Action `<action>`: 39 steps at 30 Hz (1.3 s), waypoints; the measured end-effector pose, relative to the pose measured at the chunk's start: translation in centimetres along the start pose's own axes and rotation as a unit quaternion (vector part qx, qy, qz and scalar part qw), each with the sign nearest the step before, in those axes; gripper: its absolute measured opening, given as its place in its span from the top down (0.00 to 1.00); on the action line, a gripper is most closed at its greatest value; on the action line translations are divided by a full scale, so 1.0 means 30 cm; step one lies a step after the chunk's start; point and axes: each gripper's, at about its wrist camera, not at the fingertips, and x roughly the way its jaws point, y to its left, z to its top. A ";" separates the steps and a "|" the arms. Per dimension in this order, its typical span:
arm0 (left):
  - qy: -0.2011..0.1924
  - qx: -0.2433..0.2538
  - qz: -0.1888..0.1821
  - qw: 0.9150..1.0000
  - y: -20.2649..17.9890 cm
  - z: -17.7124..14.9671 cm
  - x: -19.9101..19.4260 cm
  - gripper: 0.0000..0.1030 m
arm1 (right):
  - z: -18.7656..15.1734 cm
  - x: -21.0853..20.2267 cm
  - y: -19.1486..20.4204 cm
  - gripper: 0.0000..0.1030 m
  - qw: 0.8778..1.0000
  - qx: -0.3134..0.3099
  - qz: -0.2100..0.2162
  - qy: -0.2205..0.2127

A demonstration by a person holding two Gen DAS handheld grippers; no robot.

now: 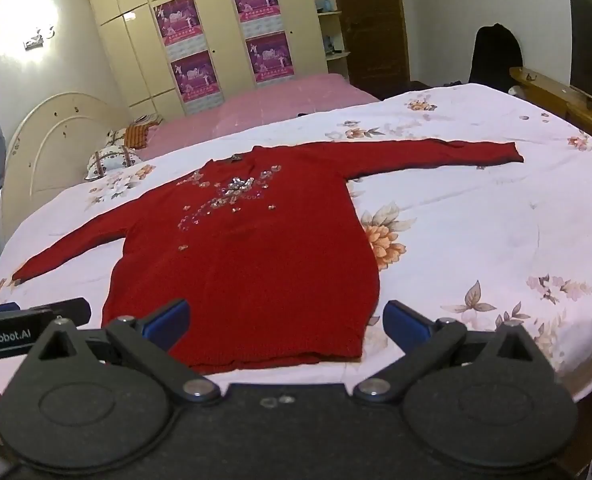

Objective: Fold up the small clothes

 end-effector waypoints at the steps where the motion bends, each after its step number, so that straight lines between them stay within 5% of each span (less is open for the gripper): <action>1: 0.002 -0.001 -0.001 1.000 0.000 0.000 0.002 0.00 | 0.003 0.007 0.002 0.01 1.000 -0.004 0.000 0.002; 39: 0.023 -0.003 -0.004 1.000 0.014 0.000 0.055 0.00 | -0.019 0.056 0.010 0.01 1.000 -0.007 -0.004 0.020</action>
